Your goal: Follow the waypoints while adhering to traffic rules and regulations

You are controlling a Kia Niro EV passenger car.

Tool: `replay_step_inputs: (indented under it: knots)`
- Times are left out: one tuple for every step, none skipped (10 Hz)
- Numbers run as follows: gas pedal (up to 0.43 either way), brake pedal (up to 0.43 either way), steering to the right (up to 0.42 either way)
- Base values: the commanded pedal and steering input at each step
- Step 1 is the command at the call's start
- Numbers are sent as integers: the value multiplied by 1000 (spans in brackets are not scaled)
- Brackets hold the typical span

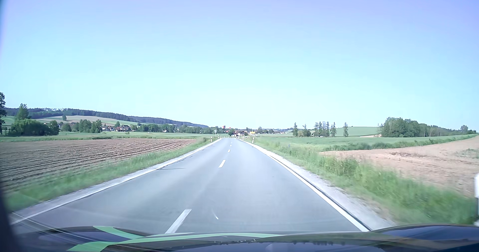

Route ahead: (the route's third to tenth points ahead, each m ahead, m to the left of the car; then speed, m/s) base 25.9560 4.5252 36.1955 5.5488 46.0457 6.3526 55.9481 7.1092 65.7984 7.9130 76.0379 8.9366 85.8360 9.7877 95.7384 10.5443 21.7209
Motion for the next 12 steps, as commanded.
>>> replay_step_inputs:
  knots:
    - [150,0,-16]
    - [138,0,-16]
    - [138,0,-16]
    - [138,0,-16]
    - [150,0,-16]
    - [150,0,-16]
    - [150,0,-16]
    - [150,0,-16]
    - [150,0,-16]
    - [150,0,-16]
    - [150,0,-16]
    - [157,0,-14]
